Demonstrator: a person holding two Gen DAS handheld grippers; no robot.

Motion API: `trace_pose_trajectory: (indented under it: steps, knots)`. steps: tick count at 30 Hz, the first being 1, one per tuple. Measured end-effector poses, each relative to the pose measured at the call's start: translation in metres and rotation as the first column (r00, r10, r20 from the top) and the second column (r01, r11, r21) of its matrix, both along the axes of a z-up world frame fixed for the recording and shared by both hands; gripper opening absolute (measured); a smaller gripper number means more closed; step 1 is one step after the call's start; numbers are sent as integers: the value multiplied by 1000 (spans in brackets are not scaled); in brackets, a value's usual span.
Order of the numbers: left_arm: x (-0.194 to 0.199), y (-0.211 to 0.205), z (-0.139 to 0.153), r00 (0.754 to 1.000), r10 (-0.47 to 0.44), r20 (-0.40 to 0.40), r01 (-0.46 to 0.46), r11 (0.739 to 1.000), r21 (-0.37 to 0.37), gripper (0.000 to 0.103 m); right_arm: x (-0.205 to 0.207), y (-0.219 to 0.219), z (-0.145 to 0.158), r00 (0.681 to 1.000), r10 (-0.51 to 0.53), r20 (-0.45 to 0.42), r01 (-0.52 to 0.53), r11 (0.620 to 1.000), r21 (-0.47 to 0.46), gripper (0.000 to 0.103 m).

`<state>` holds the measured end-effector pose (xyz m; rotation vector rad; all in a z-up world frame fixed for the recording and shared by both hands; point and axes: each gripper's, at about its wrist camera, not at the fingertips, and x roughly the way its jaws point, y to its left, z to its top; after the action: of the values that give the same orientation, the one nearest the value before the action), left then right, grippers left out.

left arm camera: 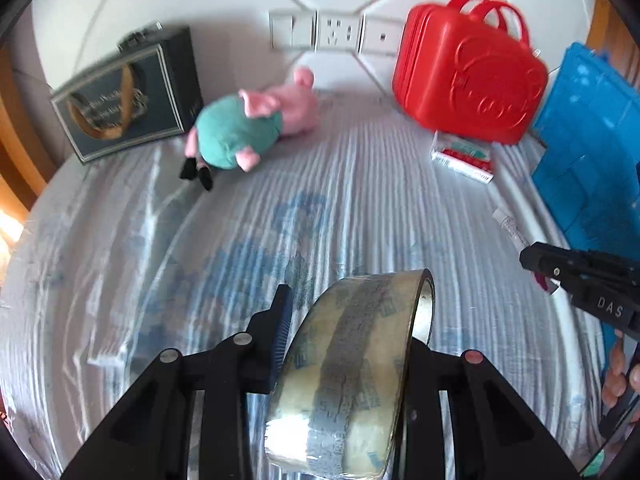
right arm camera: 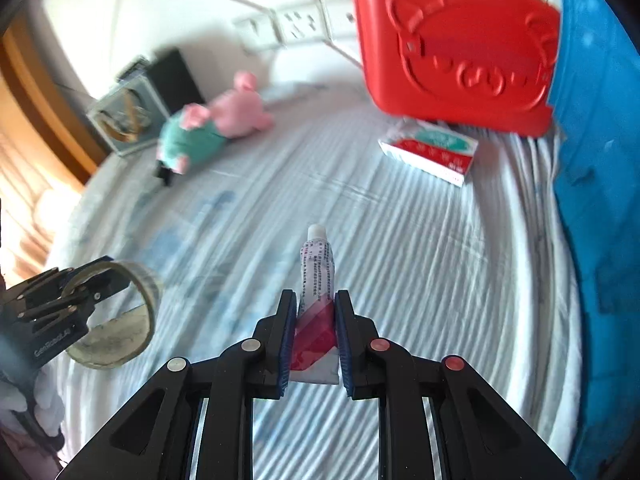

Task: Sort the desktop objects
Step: 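Lift the tape roll and tube and carry both over the blue bin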

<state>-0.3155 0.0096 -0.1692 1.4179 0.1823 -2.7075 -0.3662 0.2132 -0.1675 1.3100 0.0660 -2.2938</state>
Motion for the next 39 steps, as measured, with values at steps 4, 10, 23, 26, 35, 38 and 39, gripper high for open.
trace_pose_trajectory:
  steps: [4, 10, 23, 26, 35, 38, 39]
  knots:
    - [32, 13, 48, 994, 1, -106, -4, 999, -32, 30, 44, 4, 46, 996, -4, -90, 1, 1000, -28, 19]
    - [83, 36, 116, 966, -52, -252, 36, 997, -66, 30, 121, 28, 123, 968, -69, -240, 53, 996, -75, 19]
    - [155, 176, 239, 815, -290, -502, 288, 954, -84, 30, 250, 173, 240, 817, -344, -463, 288, 939, -190, 19]
    - [167, 234, 262, 766, -342, -544, 349, 932, -94, 30, 265, 228, 253, 777, -395, -490, 338, 919, -204, 19]
    - [169, 413, 267, 743, -413, -527, 436, 896, -87, 30, 251, 401, 242, 747, -465, -476, 455, 879, -144, 19]
    - [163, 452, 255, 773, -421, -475, 426, 899, -104, 30, 238, 434, 228, 777, -452, -438, 442, 887, -130, 19]
    - [160, 461, 251, 785, -417, -458, 414, 903, -114, 30, 233, 442, 224, 785, -445, -430, 438, 891, -123, 19]
